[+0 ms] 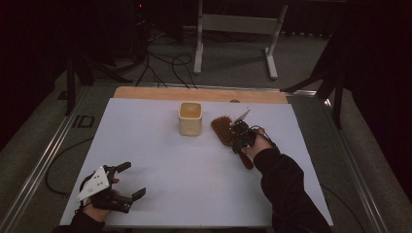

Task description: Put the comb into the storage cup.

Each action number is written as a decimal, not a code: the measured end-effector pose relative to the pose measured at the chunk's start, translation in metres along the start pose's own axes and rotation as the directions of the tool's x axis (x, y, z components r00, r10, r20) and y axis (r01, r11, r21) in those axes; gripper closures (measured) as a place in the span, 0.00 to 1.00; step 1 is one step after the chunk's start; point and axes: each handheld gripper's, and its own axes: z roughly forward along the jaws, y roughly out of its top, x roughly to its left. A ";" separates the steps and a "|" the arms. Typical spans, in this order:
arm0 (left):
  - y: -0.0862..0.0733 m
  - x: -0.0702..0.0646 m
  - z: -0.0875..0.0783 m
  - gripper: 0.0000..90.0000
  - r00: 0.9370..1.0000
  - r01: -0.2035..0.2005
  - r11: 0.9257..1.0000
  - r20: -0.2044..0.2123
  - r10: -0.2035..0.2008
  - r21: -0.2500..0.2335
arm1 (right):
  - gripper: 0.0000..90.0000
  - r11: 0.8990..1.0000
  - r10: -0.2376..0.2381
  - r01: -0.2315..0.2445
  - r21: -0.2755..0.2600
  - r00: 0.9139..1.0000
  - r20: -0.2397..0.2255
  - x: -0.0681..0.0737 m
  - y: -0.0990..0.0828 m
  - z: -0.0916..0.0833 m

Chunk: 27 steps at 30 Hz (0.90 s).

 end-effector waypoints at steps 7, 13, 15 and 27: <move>0.000 0.000 0.000 0.00 1.000 0.001 1.000 0.003 -0.001 0.000 | 0.73 1.000 0.014 -0.015 0.013 1.000 0.019 -0.001 0.002 0.003; 0.000 0.000 0.000 0.00 1.000 -0.001 1.000 0.002 0.001 0.003 | 0.74 1.000 0.013 -0.014 0.025 0.999 0.032 0.002 0.005 0.004; 0.000 0.000 0.000 0.00 1.000 0.000 1.000 0.003 0.000 0.003 | 0.75 0.999 0.018 -0.019 0.030 0.999 0.037 0.002 0.006 0.004; -0.001 -0.001 0.001 0.00 1.000 0.002 1.000 0.007 -0.003 0.009 | 0.80 0.999 0.032 -0.033 0.017 0.998 0.057 0.004 0.005 0.005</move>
